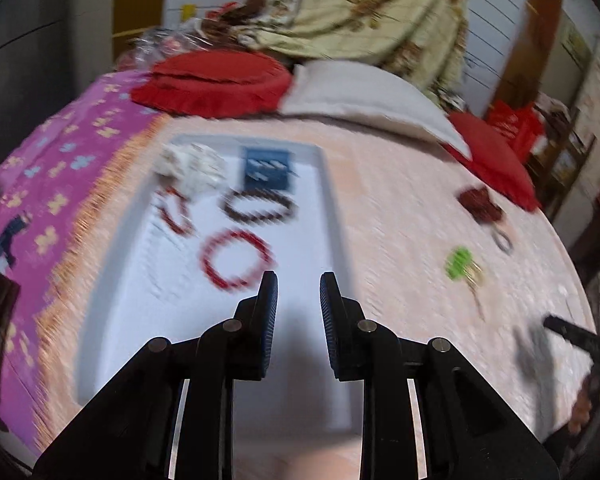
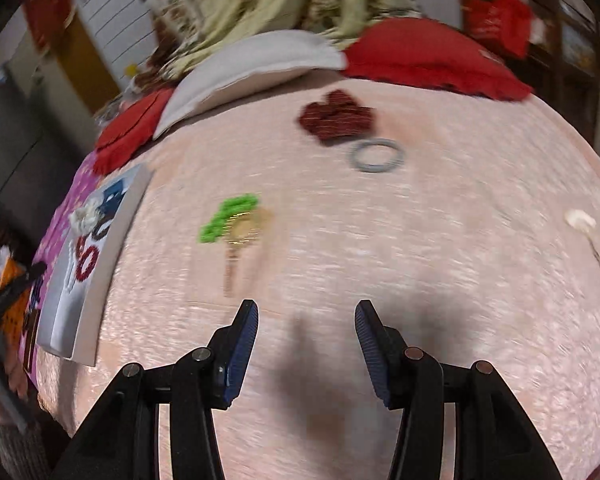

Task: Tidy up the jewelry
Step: 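Release both bracelets in the tray and move the left tool to the green bead bracelet, then grasp the green bead bracelet with the left tool while the right tool grasps the gold coil hair tie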

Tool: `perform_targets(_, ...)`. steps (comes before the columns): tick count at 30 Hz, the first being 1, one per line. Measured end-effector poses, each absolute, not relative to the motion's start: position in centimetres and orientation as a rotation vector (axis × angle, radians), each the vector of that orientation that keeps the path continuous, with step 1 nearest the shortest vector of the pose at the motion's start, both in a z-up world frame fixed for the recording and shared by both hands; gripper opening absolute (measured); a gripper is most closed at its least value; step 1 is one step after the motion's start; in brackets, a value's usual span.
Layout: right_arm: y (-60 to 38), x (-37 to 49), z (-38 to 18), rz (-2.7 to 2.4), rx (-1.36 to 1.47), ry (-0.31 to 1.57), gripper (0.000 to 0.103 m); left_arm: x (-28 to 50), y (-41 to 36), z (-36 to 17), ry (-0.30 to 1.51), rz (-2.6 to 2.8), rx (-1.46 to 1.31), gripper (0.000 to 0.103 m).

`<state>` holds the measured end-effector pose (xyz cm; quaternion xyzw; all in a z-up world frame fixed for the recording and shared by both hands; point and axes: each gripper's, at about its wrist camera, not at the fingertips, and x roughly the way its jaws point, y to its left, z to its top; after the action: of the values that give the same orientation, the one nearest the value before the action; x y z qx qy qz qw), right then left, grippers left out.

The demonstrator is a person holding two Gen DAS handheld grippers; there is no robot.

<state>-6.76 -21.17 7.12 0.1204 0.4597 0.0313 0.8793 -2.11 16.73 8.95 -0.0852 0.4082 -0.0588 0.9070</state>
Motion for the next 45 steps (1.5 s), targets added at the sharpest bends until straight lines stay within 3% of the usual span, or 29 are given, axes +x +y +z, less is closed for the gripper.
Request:
perform_targets(13,-23.9,-7.4,5.6,0.12,0.261,0.912,0.048,-0.1,4.6,7.1,0.975,-0.245,-0.072,0.021)
perform_targets(28,-25.6,-5.7,4.1,0.17,0.33,0.885,0.049,12.2,-5.7,2.4,1.097,-0.394,0.029,0.02)
perform_targets(31,-26.0,-5.4,3.7,0.169,0.341,0.891,0.048,13.0,-5.2,2.3,1.111,-0.382,0.005,0.008)
perform_targets(45,-24.8,-3.1,4.0,0.196,0.307,0.919,0.048,12.4,4.0,1.5,1.116,-0.364,-0.31,0.008)
